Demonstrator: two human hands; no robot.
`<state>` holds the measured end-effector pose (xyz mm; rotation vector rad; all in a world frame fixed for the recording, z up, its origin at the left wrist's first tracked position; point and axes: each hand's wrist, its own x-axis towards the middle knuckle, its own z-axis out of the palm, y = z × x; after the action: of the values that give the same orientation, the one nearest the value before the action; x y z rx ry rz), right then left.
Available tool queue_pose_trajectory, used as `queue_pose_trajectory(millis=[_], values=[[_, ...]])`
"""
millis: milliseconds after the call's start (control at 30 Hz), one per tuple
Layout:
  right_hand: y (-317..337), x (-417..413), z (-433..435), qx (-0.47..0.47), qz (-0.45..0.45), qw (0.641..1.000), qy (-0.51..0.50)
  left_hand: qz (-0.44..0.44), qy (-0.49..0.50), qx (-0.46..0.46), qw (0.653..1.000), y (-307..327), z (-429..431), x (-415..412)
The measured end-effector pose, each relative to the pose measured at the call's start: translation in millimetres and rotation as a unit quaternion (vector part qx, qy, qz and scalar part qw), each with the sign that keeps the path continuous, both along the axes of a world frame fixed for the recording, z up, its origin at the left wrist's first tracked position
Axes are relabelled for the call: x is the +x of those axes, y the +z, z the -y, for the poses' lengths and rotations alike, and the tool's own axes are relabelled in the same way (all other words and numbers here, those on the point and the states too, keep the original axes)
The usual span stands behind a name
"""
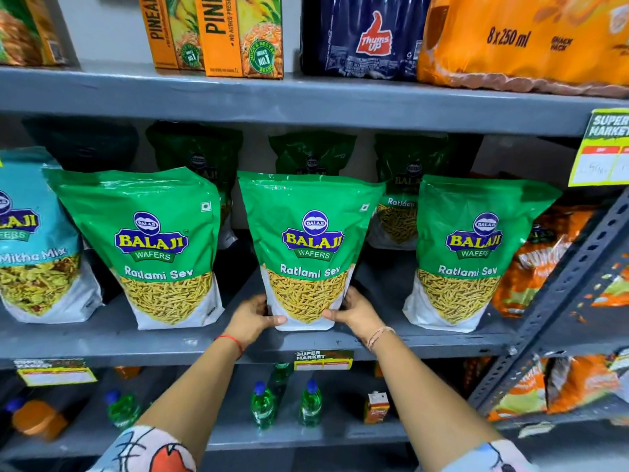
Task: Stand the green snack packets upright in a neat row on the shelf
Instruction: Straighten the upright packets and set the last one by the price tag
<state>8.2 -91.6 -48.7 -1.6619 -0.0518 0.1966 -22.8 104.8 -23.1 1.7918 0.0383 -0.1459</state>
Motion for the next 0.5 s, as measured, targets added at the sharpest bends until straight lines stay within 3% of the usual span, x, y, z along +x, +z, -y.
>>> queue_pose_trajectory(millis=[133, 233, 300, 400, 500], values=[[-9, -11, 0, -0.019, 0.027, 0.999, -0.030, 0.008, 0.017, 0.000, 1.000, -7, -9, -1], [-17, -41, 8, -0.034, 0.048, 0.989, -0.136, 0.079, 0.214, 0.028, 0.973, -18, -5, -25], [-25, -65, 20, -0.066, 0.075, 0.964, -0.245, 0.159, 0.274, 0.118, 0.941, -26, 11, -54], [-26, -86, 47, -0.053, 0.124, 0.917, -0.376, 0.181, 0.138, 0.132, 0.965, -33, 59, -72], [-14, -80, 84, -0.072, 0.170, 0.870, -0.457, 0.169, 0.005, 0.053, 0.984, -27, 116, -47]])
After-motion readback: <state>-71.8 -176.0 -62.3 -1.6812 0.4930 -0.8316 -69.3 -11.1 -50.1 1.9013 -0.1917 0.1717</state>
